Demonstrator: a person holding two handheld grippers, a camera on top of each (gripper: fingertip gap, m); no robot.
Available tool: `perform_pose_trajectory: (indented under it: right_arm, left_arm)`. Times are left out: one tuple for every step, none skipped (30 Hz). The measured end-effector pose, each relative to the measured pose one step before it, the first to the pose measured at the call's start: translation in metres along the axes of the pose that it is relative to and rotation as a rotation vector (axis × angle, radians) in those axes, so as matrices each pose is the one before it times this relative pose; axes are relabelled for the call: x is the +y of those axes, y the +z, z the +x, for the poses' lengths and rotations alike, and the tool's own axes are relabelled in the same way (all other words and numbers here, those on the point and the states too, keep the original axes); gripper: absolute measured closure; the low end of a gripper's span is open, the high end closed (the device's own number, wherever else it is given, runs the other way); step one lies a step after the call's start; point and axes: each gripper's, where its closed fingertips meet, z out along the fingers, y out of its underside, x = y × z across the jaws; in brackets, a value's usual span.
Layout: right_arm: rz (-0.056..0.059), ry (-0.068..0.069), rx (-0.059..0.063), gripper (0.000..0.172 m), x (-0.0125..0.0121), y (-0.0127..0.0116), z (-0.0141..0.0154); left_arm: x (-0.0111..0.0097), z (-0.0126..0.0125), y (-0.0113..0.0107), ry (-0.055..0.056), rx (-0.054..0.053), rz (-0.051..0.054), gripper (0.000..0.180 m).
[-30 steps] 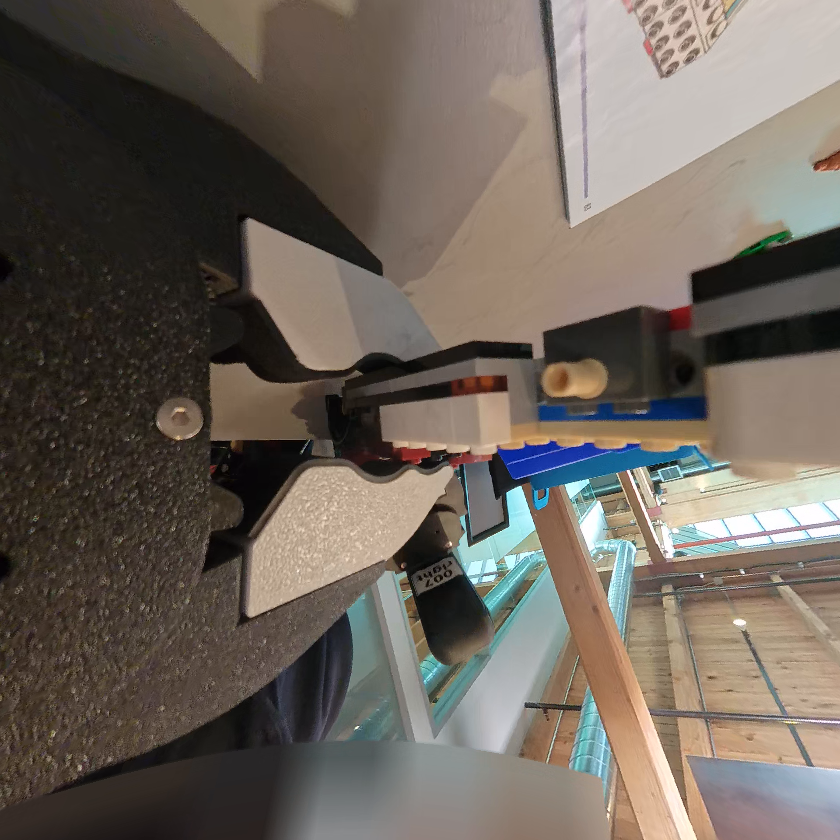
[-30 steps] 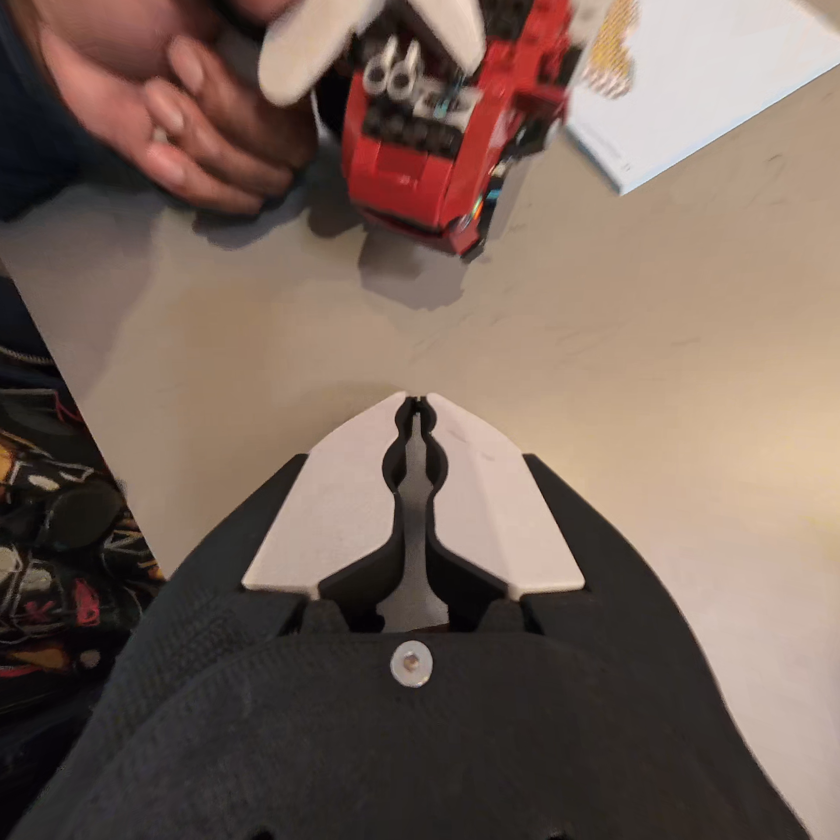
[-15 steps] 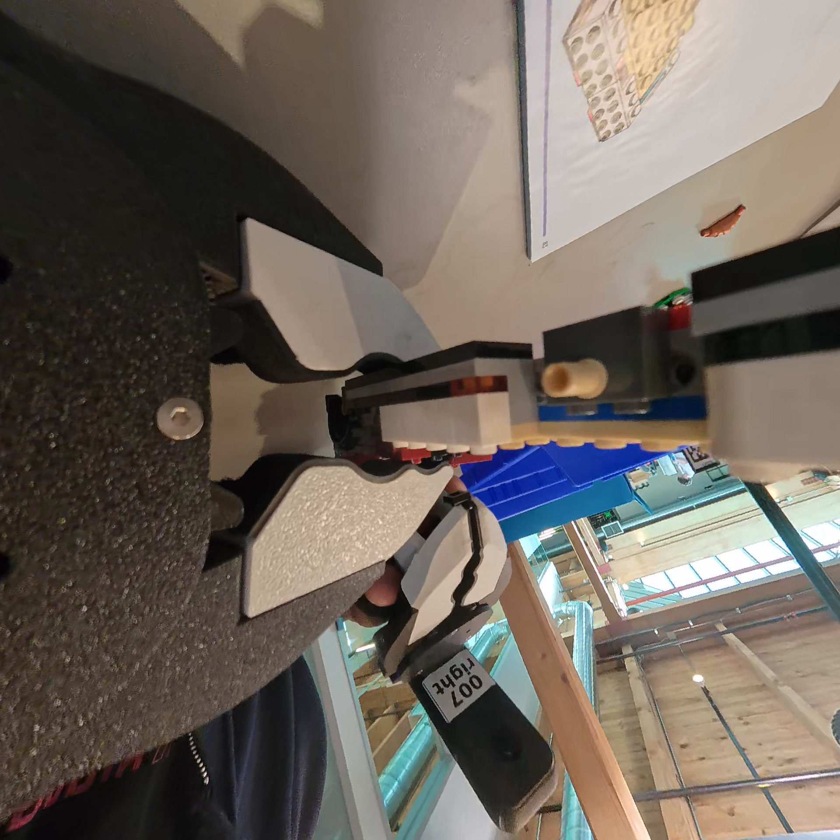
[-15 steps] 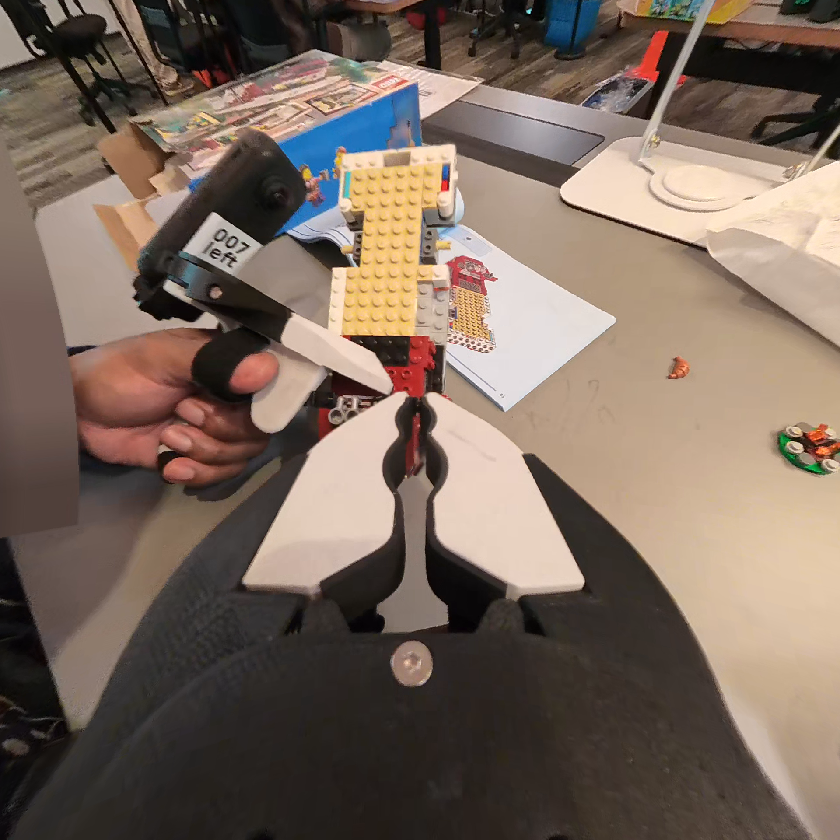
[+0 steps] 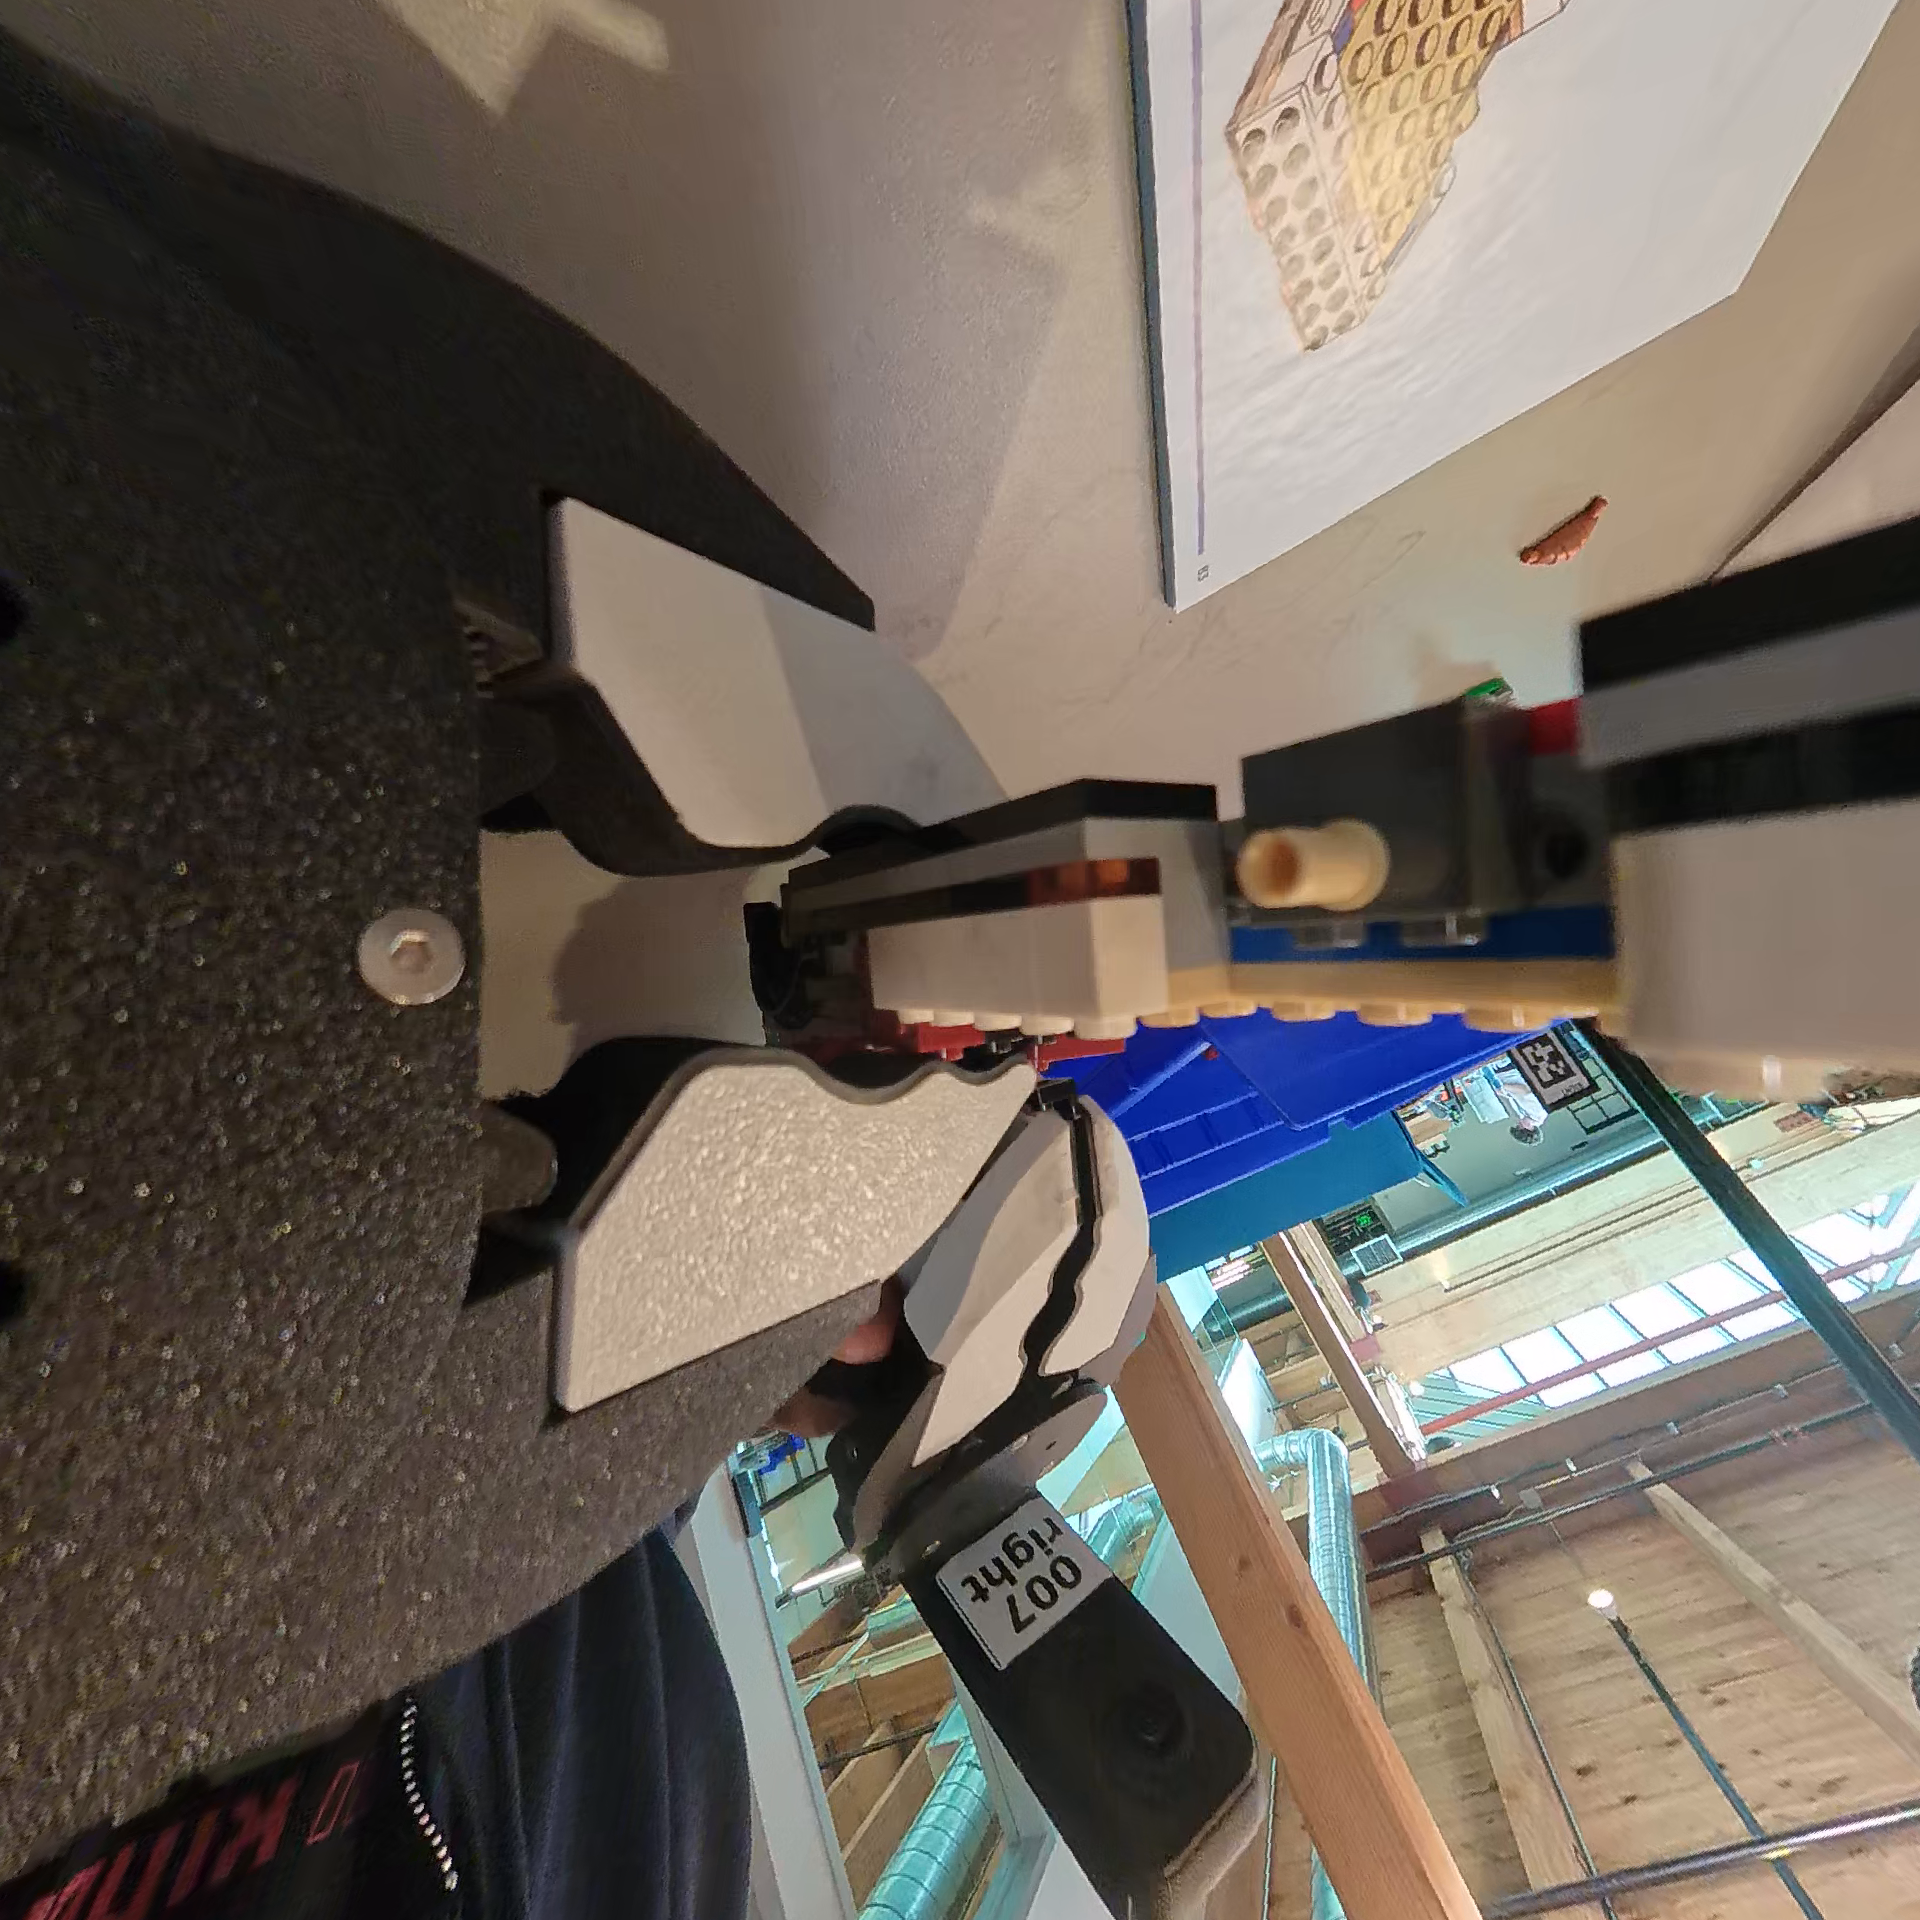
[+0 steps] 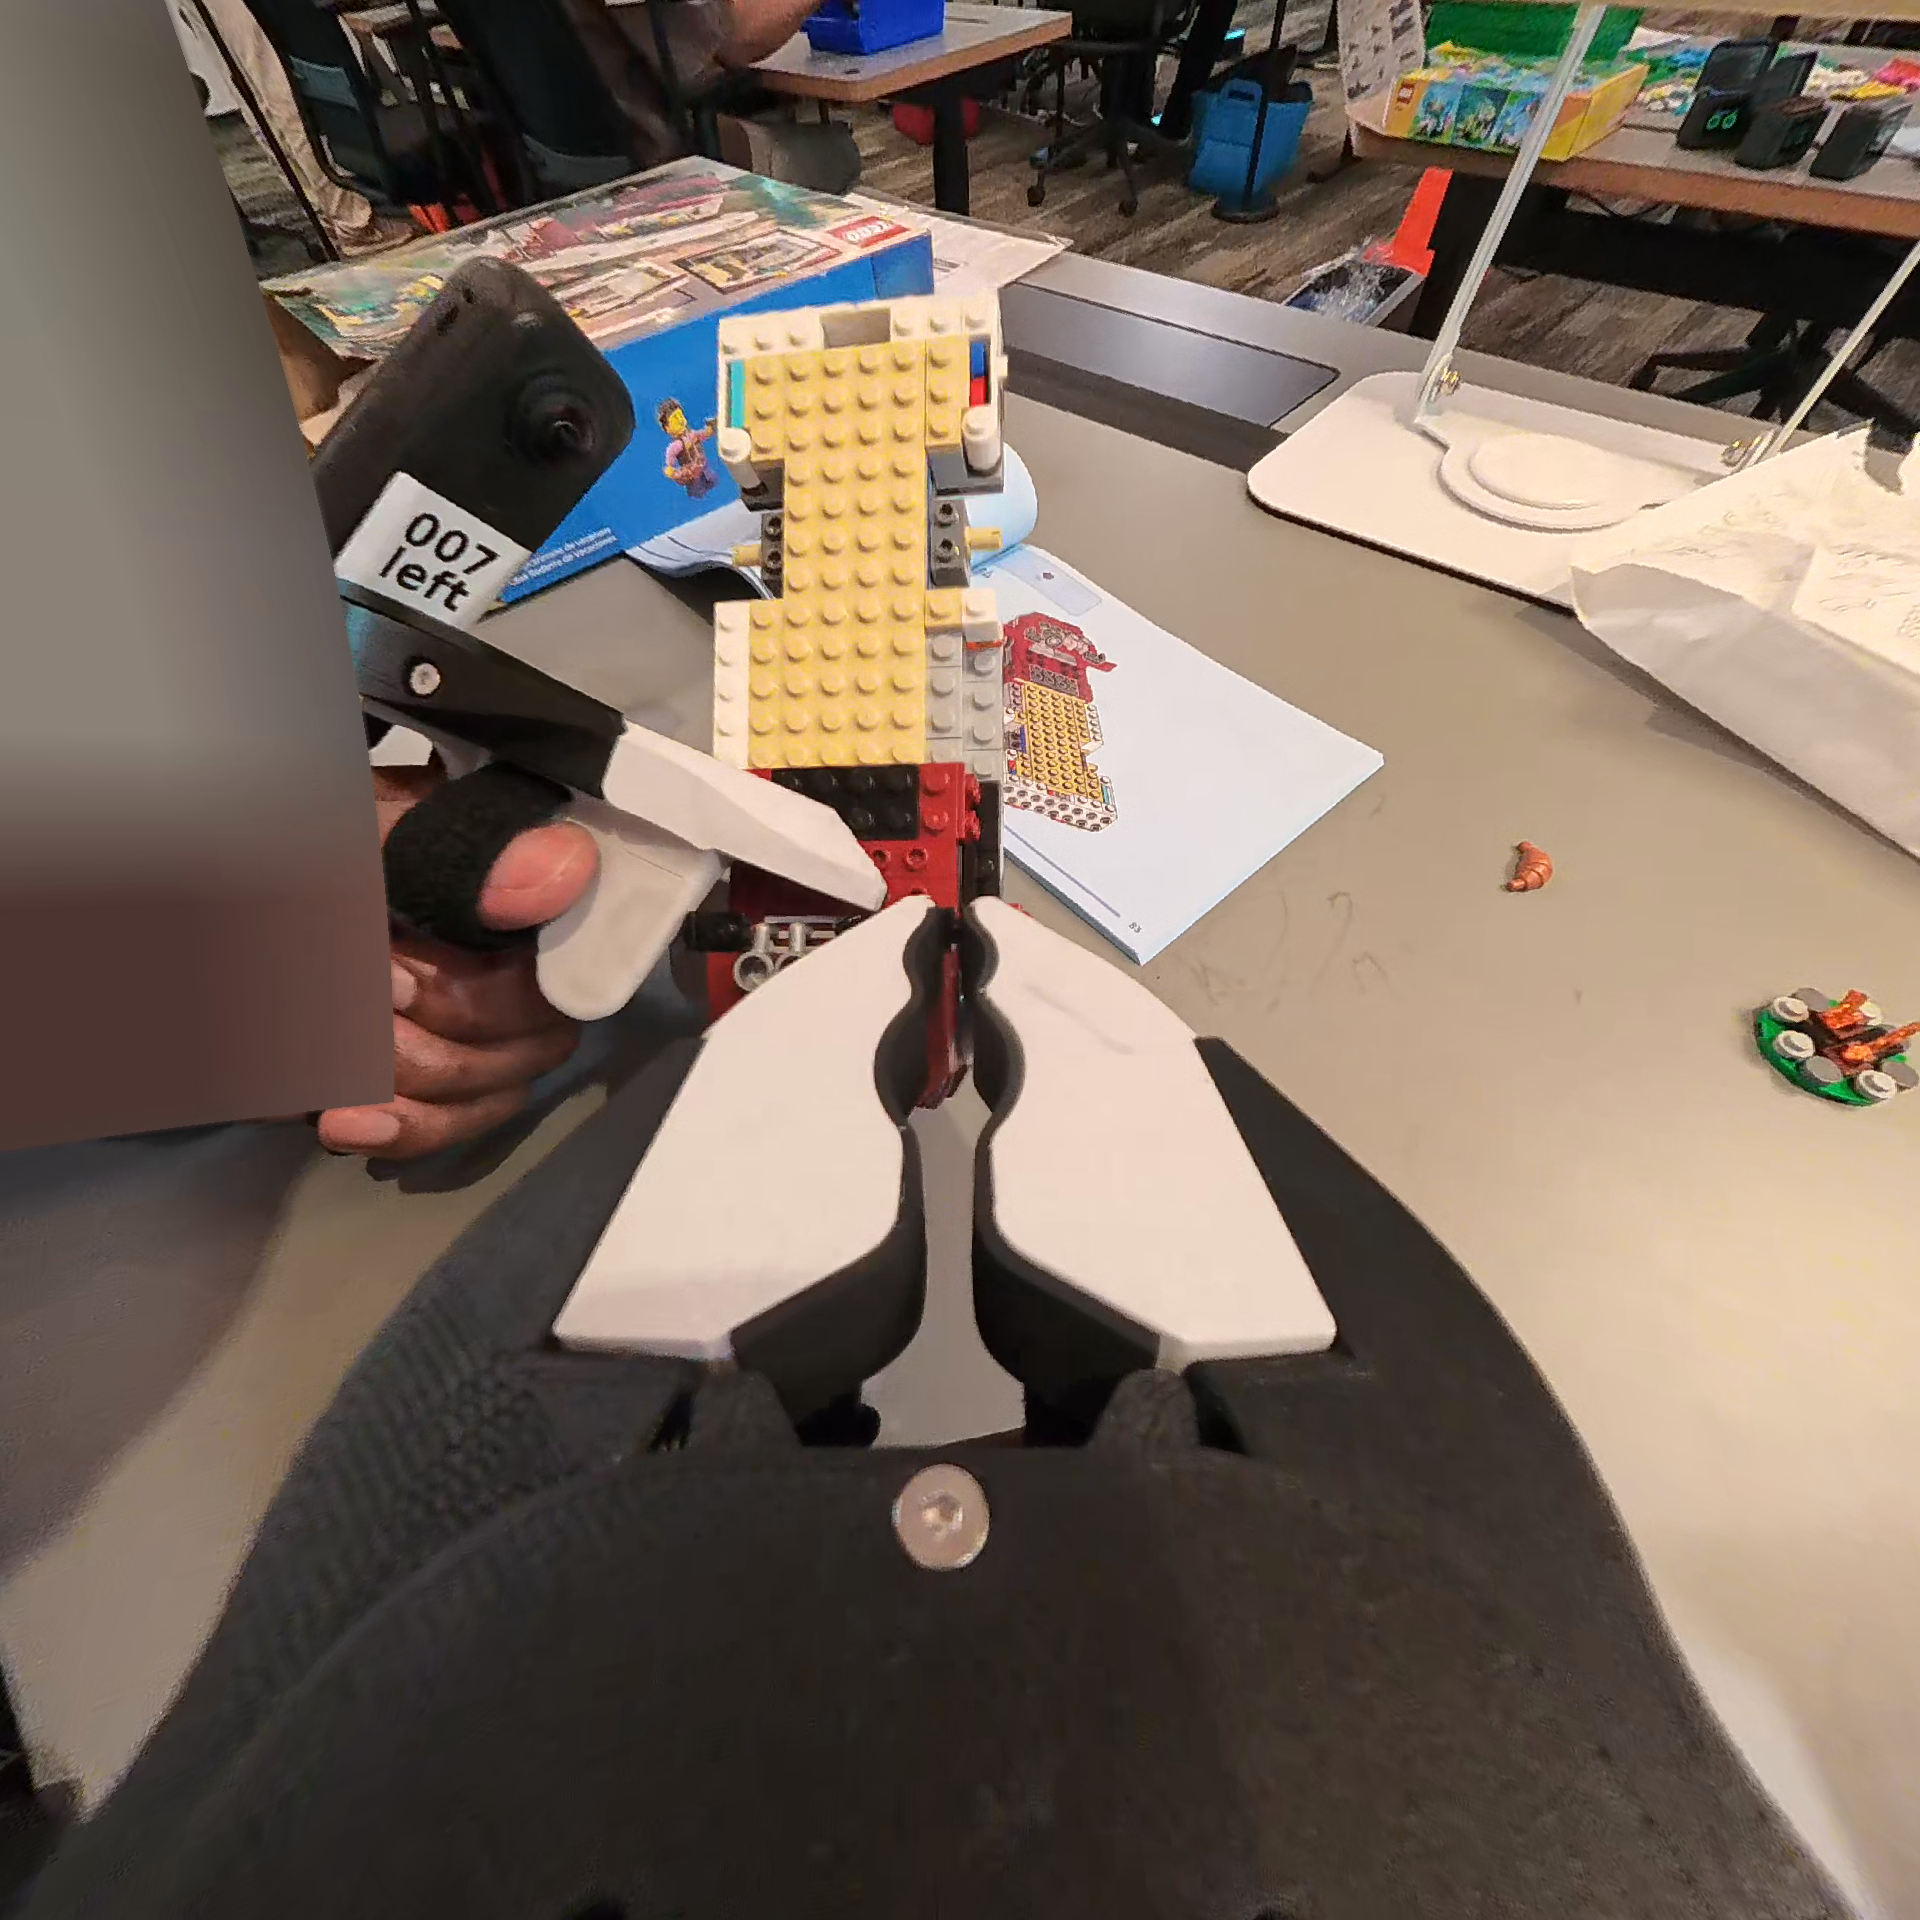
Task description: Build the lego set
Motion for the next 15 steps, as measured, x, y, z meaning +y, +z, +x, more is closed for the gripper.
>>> perform_pose_trajectory:
  right_arm:
    - [0.0008, -0.0009, -0.0009, 0.169, 0.00054, 0.00036, -0.00033]
    - [0.0019, -0.0001, 0.0027, 0.169, 0.00035, 0.0003, 0.00009]
    - [0.0064, -0.0022, 0.0022, 0.169, -0.00028, -0.00002, -0.0001]
    - [0.0032, -0.0052, -0.0005, 0.17, 0.00006, -0.00003, -0.0005]
    - [0.0015, -0.0073, 0.0032, 0.169, 0.00012, -0.00003, -0.00003]
    - [0.0033, -0.0101, 0.005, 0.169, -0.00013, -0.00014, -0.00005]
    - [0.0047, -0.012, 0.0054, 0.169, -0.00012, -0.00026, -0.00012]
    - [0.0031, -0.0113, 0.0058, 0.169, 0.00013, -0.00002, -0.00009]
    - [0.0008, -0.0093, 0.0058, 0.169, 0.00055, 0.00002, -0.00006]
    - [0.0017, -0.0089, 0.0049, 0.169, 0.00049, -0.00012, -0.00027]
    - [0.0012, -0.0072, 0.0037, 0.169, 0.00038, -0.00002, -0.00018]
    - [0.0015, -0.0037, 0.0015, 0.169, 0.00011, -0.0002, -0.00027]
    - [0.0021, -0.0017, -0.0014, 0.169, -0.00005, -0.00018, -0.00037]
    - [0.0003, -0.0004, -0.0042, 0.169, 0.00016, 0.00002, -0.00082]
    - [0.0006, 0.0007, -0.0005, 0.169, 0.00006, -0.00004, -0.00019]
  left_arm:
    - [-0.00019, 0.00055, -0.00012, 0.0035, 0.0011, 0.0026, 0.147]
    - [-0.00017, 0.00045, -0.00004, 0.0038, 0.0001, 0.0028, 0.148]
    - [0.0, 0.00015, -0.00003, 0.0049, -0.0023, 0.0011, 0.147]
    - [-0.00011, 0.00015, -0.00009, 0.0038, -0.0009, 0.0018, 0.147]
    - [-0.00001, 0.0001, -0.00013, 0.0046, -0.0022, 0.0015, 0.147]
    - [0.00028, 0.00025, 0.00007, 0.0048, -0.0007, -0.0016, 0.147]
    - [0.00018, 0.00029, 0.00004, 0.0053, -0.001, -0.0008, 0.147]
    - [-0.00004, 0.00008, -0.00003, 0.0049, -0.0029, 0.0012, 0.147]
    - [0.00016, -0.00025, -0.00006, 0.0044, -0.0045, 0.0006, 0.147]
    - [0.00013, -0.00023, 0.00003, 0.0025, -0.0032, 0.0003, 0.147]
    - [0.00004, -0.00018, 0.00004, 0.0018, -0.0026, 0.0002, 0.147]
    - [0.00004, -0.00007, -0.00006, 0.0012, -0.0013, 0.0006, 0.147]
    - [-0.00021, 0.00019, -0.00011, 0.0013, 0.0002, 0.002, 0.148]
    - [-0.00056, 0.0, -0.00025, 0.0008, -0.0006, 0.0038, 0.148]
    - [-0.00038, -0.00007, -0.00026, 0.0006, -0.0003, 0.0024, 0.148]
